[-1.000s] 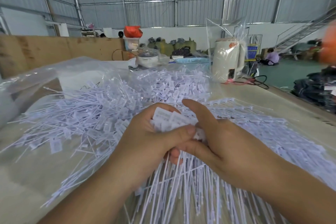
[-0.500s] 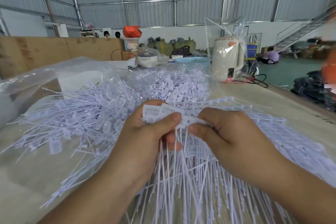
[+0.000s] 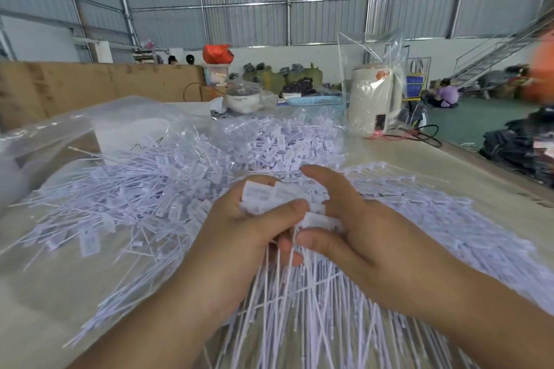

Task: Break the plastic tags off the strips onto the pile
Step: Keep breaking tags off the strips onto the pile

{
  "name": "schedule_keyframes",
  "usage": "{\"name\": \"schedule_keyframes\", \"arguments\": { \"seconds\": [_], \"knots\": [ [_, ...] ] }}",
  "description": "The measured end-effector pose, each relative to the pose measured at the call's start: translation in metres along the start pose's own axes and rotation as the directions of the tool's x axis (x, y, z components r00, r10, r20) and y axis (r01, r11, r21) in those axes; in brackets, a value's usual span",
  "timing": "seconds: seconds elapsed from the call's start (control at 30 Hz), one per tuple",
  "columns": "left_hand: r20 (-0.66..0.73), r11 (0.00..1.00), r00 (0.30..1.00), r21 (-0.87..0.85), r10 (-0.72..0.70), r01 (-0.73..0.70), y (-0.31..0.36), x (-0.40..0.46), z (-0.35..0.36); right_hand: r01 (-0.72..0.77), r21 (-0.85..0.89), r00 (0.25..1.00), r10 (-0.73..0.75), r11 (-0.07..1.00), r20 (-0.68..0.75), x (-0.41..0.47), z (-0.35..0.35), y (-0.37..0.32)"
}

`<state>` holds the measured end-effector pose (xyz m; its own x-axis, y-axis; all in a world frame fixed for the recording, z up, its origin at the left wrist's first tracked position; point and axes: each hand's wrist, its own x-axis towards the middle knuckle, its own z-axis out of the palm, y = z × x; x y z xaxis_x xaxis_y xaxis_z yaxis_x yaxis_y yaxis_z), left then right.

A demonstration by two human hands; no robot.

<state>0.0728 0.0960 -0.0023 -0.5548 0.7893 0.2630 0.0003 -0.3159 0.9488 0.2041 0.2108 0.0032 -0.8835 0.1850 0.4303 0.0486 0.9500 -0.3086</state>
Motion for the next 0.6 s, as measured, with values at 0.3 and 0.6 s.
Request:
{"name": "schedule_keyframes", "arguments": {
  "seconds": [0.3, 0.6],
  "knots": [
    [0.026, 0.999, 1.0, 0.038, -0.004, 0.003, 0.0051, -0.0035, 0.0005, -0.012, 0.018, 1.0, 0.012, 1.0, -0.005, 0.0029, 0.0026, -0.0029],
    [0.034, 0.994, 0.999, 0.1, 0.04, -0.043, 0.0037, -0.0016, 0.0005, -0.042, 0.122, 0.999, 0.039, 0.992, 0.027, 0.003, 0.0072, 0.0043]
  ]
}}
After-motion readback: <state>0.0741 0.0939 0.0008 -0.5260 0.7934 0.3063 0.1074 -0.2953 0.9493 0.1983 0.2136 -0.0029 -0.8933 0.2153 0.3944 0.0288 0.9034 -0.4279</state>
